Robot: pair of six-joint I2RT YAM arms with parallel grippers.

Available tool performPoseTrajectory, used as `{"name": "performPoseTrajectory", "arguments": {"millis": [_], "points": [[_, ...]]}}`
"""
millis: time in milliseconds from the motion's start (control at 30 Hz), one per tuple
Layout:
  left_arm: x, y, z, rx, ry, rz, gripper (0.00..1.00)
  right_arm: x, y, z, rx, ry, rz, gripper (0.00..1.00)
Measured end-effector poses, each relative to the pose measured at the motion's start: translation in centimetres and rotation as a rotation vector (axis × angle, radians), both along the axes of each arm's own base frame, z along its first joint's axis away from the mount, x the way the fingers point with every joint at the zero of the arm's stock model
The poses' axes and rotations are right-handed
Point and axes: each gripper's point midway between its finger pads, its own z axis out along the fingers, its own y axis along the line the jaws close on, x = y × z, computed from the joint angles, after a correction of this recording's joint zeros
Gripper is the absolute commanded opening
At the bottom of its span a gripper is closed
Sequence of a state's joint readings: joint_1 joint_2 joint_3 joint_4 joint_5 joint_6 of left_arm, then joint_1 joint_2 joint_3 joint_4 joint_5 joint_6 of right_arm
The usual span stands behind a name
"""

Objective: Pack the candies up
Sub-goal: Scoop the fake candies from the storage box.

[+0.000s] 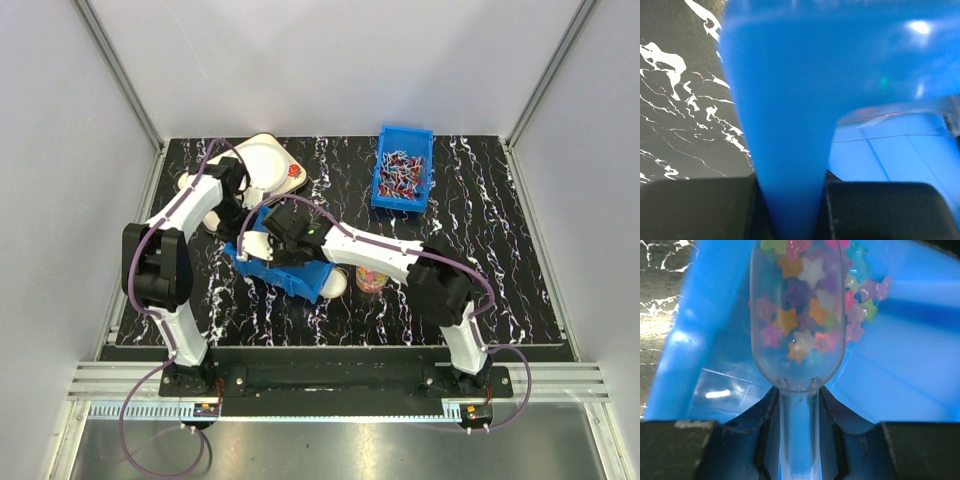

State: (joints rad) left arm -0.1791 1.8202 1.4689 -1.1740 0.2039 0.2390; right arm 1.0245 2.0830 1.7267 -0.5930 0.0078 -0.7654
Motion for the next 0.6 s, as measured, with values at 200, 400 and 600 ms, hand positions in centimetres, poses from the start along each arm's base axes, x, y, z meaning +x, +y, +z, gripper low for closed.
{"name": "performPoseTrajectory", "arguments": {"millis": [200, 400, 600], "points": [[0.0, -0.5, 0.4, -0.022, -0.005, 0.03, 0.0, 0.0, -1.2, 0.0, 0.113, 0.075, -0.062, 0.0], [-0.1, -1.3, 1.4, -0.068, -0.02, 0.044, 0.0, 0.0, -2.3, 1.5, 0.231, 0.156, -0.09, 0.0], [-0.6, -2.1, 1.9, -0.112, -0.011, 0.043, 0.0, -0.5, -3.2, 2.7, 0.29, 0.18, -0.093, 0.0]]}}
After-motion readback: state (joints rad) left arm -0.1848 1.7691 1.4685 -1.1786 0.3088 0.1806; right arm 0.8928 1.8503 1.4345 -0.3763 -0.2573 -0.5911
